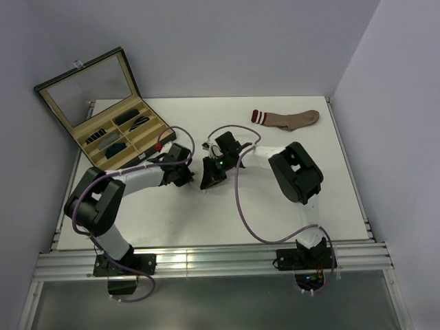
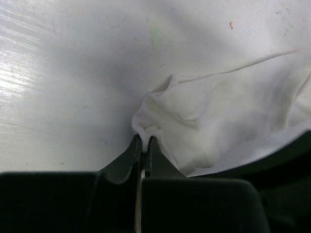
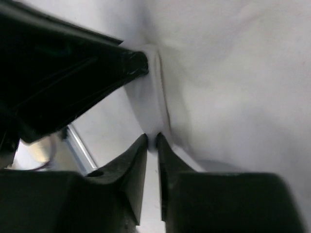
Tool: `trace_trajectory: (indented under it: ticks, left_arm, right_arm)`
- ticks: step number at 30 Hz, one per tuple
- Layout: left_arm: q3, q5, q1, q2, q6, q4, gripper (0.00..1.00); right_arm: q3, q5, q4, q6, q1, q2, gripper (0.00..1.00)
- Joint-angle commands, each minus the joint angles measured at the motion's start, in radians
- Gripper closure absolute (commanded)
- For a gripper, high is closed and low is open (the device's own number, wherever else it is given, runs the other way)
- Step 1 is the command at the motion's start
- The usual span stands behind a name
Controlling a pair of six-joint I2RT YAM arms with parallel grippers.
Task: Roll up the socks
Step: Roll the sock at the center of the board.
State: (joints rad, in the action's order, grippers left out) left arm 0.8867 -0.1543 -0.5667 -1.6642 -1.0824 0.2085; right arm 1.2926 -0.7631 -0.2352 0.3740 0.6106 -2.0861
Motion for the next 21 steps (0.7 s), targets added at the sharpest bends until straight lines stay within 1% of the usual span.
trace_trajectory:
  ticks: [1,2,3,4,5,6,7,8,9,11,14,15,21]
  left_arm:
    - [0.041,-0.025,0.001,-0.035,0.050,0.104,1.00]
    - [0.060,-0.024,0.001,-0.037,0.068,0.117,1.00]
    - [0.069,-0.022,0.002,-0.040,0.078,0.135,1.00]
    - [0.084,-0.019,0.004,-0.039,0.094,0.146,1.00]
    - [0.090,-0.013,0.007,-0.040,0.101,0.153,1.00]
    - [0.096,-0.004,0.013,-0.042,0.110,0.163,1.00]
    - [0.107,0.008,0.016,-0.045,0.127,0.167,1.00]
    - [0.113,0.034,0.022,-0.046,0.134,0.173,1.00]
    - [0.119,0.045,0.033,-0.057,0.144,0.177,1.00]
    - [0.146,0.062,0.040,-0.068,0.167,0.201,1.00]
    - [0.175,0.079,0.042,-0.083,0.190,0.218,1.00]
    - [0.181,0.082,0.042,-0.088,0.196,0.223,1.00]
    - [0.225,0.104,0.048,-0.117,0.231,0.258,1.00]
  right_arm:
    - [-0.079,0.190,0.045,-0.130,0.031,0.127,0.76]
    - [-0.117,0.217,0.063,-0.142,0.041,0.156,0.72]
    - [-0.137,0.240,0.100,-0.155,0.046,0.203,0.65]
    - [-0.160,0.308,0.124,-0.174,0.051,0.236,0.62]
    - [-0.218,0.346,0.160,-0.184,0.063,0.266,0.60]
    - [-0.251,0.385,0.231,-0.193,0.070,0.325,0.56]
    - [-0.280,0.419,0.272,-0.214,0.077,0.349,0.54]
    - [-0.329,0.492,0.301,-0.227,0.086,0.371,0.52]
    - [-0.355,0.531,0.366,-0.242,0.110,0.414,0.50]
    - [-0.425,0.632,0.471,-0.285,0.161,0.442,0.47]
    - [-0.464,0.750,0.552,-0.336,0.216,0.451,0.46]
    - [-0.464,0.761,0.562,-0.345,0.250,0.446,0.45]
    - [-0.423,0.953,0.605,-0.435,0.354,0.390,0.45]
